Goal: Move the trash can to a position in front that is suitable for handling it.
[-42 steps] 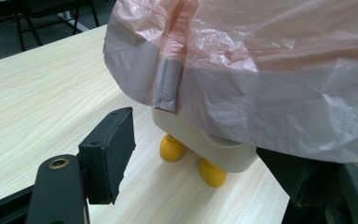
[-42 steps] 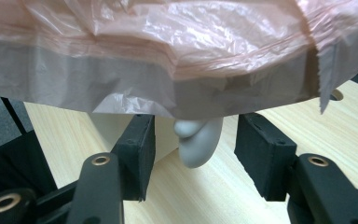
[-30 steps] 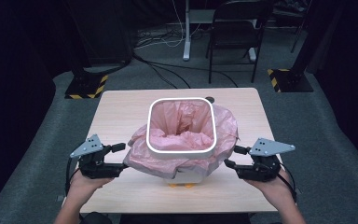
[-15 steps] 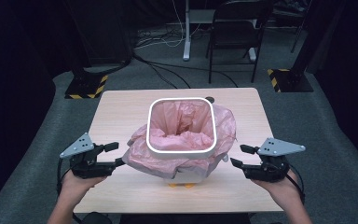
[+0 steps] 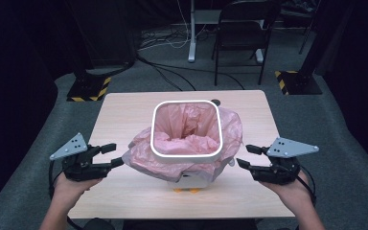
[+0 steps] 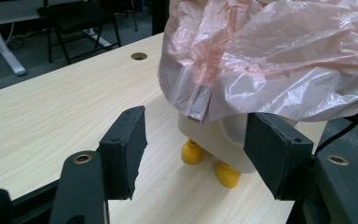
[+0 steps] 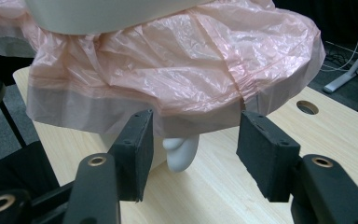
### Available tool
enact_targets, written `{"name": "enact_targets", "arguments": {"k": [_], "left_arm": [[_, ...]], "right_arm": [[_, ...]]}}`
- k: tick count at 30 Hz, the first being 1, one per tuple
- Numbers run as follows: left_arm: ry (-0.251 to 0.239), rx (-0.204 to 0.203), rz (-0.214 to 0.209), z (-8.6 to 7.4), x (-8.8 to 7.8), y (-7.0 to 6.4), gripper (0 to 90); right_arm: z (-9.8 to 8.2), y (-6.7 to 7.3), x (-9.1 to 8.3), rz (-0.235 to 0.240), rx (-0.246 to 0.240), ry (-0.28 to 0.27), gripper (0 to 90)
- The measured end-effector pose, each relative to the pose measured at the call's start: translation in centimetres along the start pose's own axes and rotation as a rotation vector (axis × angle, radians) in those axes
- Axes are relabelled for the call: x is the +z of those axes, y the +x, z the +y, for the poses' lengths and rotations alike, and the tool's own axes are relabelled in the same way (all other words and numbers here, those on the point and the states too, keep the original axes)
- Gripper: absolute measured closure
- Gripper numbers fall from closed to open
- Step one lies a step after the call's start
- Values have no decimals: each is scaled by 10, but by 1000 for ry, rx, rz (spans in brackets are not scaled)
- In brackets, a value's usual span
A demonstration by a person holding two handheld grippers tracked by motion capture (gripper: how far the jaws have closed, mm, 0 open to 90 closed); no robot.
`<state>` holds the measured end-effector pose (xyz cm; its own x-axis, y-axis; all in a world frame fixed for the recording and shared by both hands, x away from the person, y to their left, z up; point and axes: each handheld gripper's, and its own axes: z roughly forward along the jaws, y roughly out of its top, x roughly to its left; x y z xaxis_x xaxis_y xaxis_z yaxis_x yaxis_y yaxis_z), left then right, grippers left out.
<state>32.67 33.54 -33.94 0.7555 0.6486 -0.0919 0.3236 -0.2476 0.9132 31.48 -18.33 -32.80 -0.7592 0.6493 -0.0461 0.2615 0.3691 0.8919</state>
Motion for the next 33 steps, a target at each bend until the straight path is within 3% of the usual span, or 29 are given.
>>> {"name": "enact_targets", "arguments": {"k": [11,21,26,33], "left_arm": [[-29,-6,19,2,-16,2,390],[-29,-12,-12,18,-5,0,381],[-38,5,-21,28,1,-2,396],[-40,14,-44,41,6,-3,406]], "right_arm": [[4,-2,-6,9,-2,-5,454],[14,3,-6,39,-34,-9,451],[22,7,-7,49,-52,-20,427],[34,10,-5,90,-73,-21,465]]}}
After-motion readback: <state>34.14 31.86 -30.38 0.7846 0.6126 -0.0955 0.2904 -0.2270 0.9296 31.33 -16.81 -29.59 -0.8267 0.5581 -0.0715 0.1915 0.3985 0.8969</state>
